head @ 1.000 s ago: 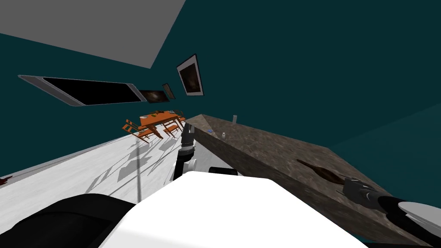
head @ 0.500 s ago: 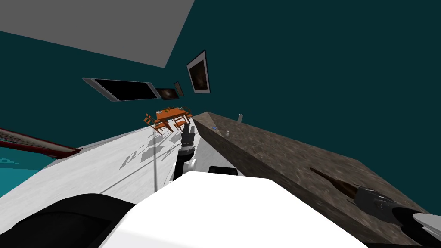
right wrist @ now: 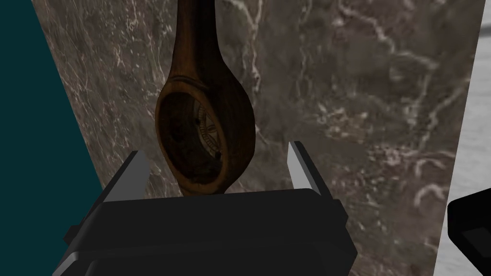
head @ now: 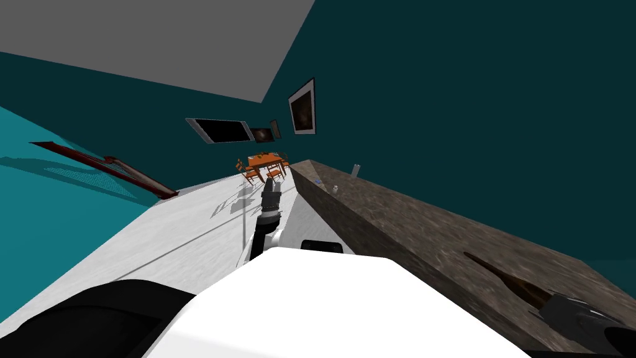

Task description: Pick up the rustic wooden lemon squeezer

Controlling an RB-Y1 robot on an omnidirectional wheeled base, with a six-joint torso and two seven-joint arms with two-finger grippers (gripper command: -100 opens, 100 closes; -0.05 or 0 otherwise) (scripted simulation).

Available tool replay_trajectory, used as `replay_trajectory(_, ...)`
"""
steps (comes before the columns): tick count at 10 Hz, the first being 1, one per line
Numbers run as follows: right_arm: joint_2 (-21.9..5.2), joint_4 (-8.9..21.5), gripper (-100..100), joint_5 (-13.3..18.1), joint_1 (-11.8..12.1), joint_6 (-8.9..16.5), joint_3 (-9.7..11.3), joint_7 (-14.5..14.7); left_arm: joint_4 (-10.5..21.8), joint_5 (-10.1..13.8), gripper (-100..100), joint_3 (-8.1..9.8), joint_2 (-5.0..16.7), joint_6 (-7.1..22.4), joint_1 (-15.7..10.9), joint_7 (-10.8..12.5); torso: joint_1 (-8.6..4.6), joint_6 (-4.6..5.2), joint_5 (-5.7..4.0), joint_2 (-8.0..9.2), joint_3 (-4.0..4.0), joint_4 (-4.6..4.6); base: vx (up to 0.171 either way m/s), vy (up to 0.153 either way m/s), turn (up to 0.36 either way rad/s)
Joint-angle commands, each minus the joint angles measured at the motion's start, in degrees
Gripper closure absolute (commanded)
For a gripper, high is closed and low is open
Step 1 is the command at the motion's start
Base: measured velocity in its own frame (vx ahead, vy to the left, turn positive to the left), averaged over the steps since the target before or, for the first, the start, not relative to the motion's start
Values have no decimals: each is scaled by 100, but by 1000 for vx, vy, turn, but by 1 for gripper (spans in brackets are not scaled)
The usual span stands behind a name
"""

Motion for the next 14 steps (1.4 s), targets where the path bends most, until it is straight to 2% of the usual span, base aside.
replay_trajectory(1, 117, 286, -100, -29, -71, -114, -23, 38, 0, 0, 0, 0, 0, 0, 0, 0, 0, 0, 0, 0, 0, 0, -82, 12, 161)
replay_trajectory(2, 165, 425, -100, -74, -82, -115, 22, -21, 0, 0, 0, 0, 0, 0, -1, 0, 2, -5, 0, -8, -5, -2, -103, 26, 300)
replay_trajectory(3, 189, 452, -100, -24, -129, -177, -67, 85, 0, 0, 0, -1, 0, 0, -1, 0, 3, -11, -4, -8, -5, -2, -48, 10, 56)
replay_trajectory(4, 202, 483, 100, -26, -135, -201, -79, 108, 0, 0, 0, 0, 0, 0, 1, 0, -5, -5, -7, -24, -13, -4, -8, 2, -13)
replay_trajectory(8, 204, 479, 100, -26, -132, -204, -76, 104, 0, 0, 0, 0, 0, 0, 1, 0, -10, -9, -6, -47, -27, -9, 0, 0, 0)
replay_trajectory(9, 205, 479, 0, -26, -132, -204, -76, 104, 0, 0, 0, 0, 0, 0, 1, 0, -9, -9, -4, -47, -27, -9, 0, 0, 0)
replay_trajectory(10, 117, 289, 100, -29, -71, -114, -23, 38, 0, 0, 0, 0, 0, 0, 1, 0, -8, -9, -4, -48, -27, -10, 41, -18, -146)
replay_trajectory(12, 21, 16, 100, 62, -50, -113, -114, 156, 0, 0, 0, 1, 1, -1, 3, 0, -14, 5, -2, -69, -39, -15, 112, -20, -315)
replay_trajectory(13, 21, 16, 100, 62, -50, -113, -114, 156, -1, 0, 0, 1, 1, -1, 4, 0, -11, 3, -2, -81, -46, -17, 108, -4, -138)
replay_trajectory(14, -27, -120, 100, 107, -39, -112, -159, 215, 0, 0, 0, 1, 1, -1, 3, 0, -7, -14, -3, -85, -48, -17, 104, -15, -205)
